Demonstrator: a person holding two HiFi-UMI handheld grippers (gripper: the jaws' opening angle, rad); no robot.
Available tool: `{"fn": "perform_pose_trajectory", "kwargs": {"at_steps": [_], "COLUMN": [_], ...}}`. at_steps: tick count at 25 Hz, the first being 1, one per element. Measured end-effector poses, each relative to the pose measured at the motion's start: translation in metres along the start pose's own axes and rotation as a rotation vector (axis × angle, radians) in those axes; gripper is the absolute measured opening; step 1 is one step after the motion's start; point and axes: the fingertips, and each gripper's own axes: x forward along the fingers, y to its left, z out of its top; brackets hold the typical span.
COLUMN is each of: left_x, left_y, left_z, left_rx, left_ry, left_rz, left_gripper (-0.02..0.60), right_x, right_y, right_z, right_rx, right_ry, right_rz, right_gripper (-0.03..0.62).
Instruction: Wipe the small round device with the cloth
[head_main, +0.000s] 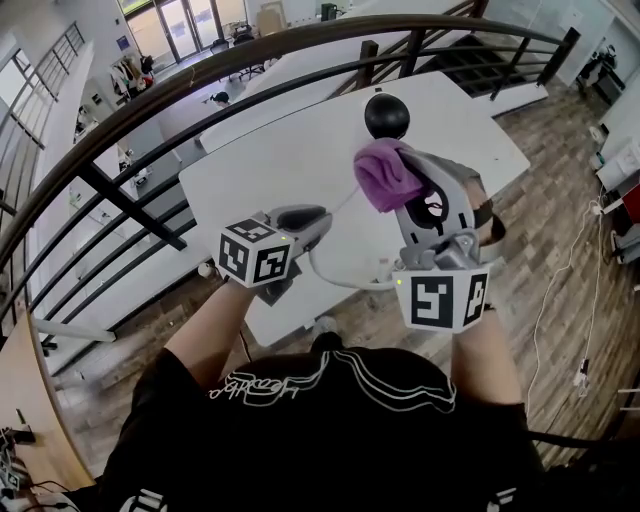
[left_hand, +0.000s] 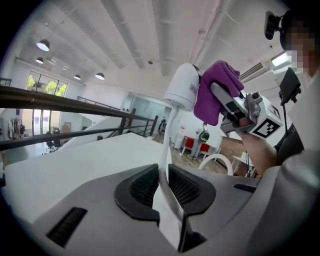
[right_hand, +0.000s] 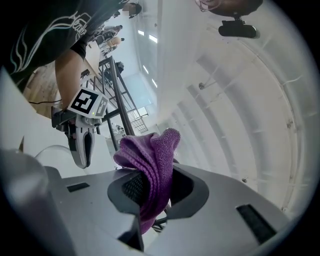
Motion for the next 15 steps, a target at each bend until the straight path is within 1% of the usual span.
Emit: {"fn": "perform_pose_trajectory", "kwargs": {"at_steps": [7, 11, 15], "left_x": [0.001, 0.002, 0.003], "left_y": [0.001, 0.0, -0.001], "left_z": [0.0, -0.001, 0.0], "left_rx": [0.011, 0.002, -0.002], "left_ry": [0.004, 0.015, 0.012], "left_rz": [0.019, 0.023, 0.028], "left_gripper": [0.067, 0.067, 0.067], "right_x": [0.006, 0.007, 0.006], "right_y": [0.015, 0.026, 0.039], "right_z": [-0.013, -0.018, -0.022], "right_rx": [0.008, 0.035, 0.038], "right_ry": [-0.002, -0.015, -0.033], "right_rz": [0.055, 0.103, 0.161], "right_gripper": [0.058, 0.058, 0.058]}}
